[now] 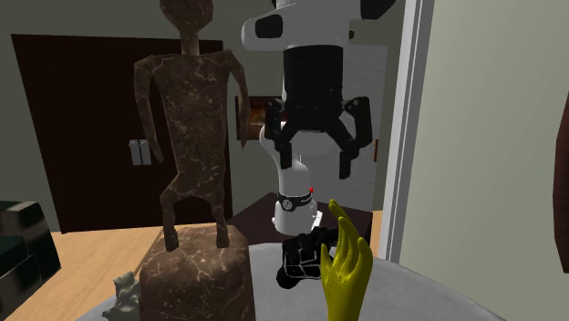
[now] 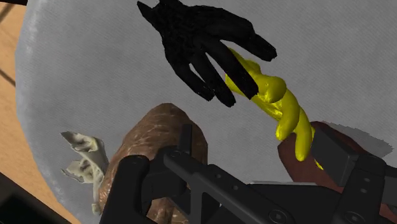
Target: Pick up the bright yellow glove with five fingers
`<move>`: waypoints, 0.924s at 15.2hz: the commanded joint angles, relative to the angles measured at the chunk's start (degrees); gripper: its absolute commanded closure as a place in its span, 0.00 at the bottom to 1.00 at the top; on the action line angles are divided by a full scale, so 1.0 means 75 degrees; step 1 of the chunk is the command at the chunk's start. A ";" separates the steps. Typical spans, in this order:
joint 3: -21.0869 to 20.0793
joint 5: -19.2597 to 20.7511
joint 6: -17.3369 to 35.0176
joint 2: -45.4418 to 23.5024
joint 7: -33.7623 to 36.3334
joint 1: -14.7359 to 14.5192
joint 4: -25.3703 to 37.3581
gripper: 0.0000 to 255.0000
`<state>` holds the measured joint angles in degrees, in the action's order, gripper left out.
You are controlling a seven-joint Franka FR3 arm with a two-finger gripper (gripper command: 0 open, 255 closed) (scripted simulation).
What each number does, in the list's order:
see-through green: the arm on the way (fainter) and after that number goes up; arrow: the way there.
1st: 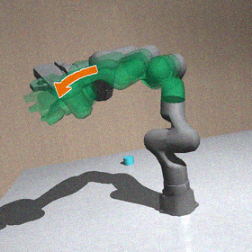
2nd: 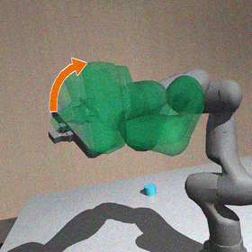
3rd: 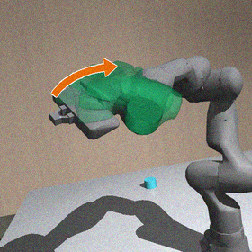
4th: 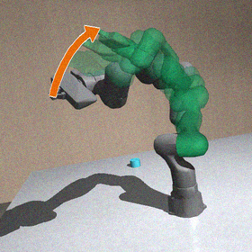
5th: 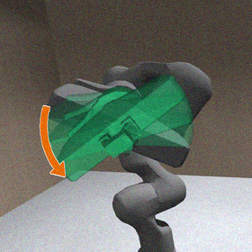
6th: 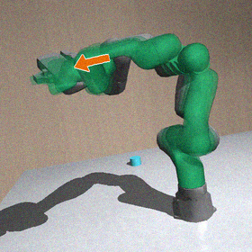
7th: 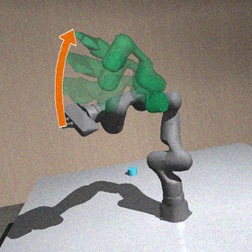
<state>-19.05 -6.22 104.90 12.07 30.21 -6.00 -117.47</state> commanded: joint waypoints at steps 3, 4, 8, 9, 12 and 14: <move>-0.0377 0.0315 0.0255 -0.1134 0.0812 -0.0129 0.0896 0.00; -0.0447 0.0422 0.0294 -0.1429 0.1009 -0.0176 0.1147 0.00; -0.0549 0.0648 0.0539 -0.2012 0.1369 -0.0293 0.1467 0.00; -0.0548 0.0655 0.0639 -0.2029 0.1370 -0.0295 0.1384 0.00; -0.0549 0.0679 0.0936 -0.2093 0.1379 -0.0301 0.1146 0.00; -0.0550 0.0694 0.1092 -0.2130 0.1384 -0.0304 0.1025 0.00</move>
<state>-23.20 -1.12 112.53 -3.64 40.60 -8.29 -109.48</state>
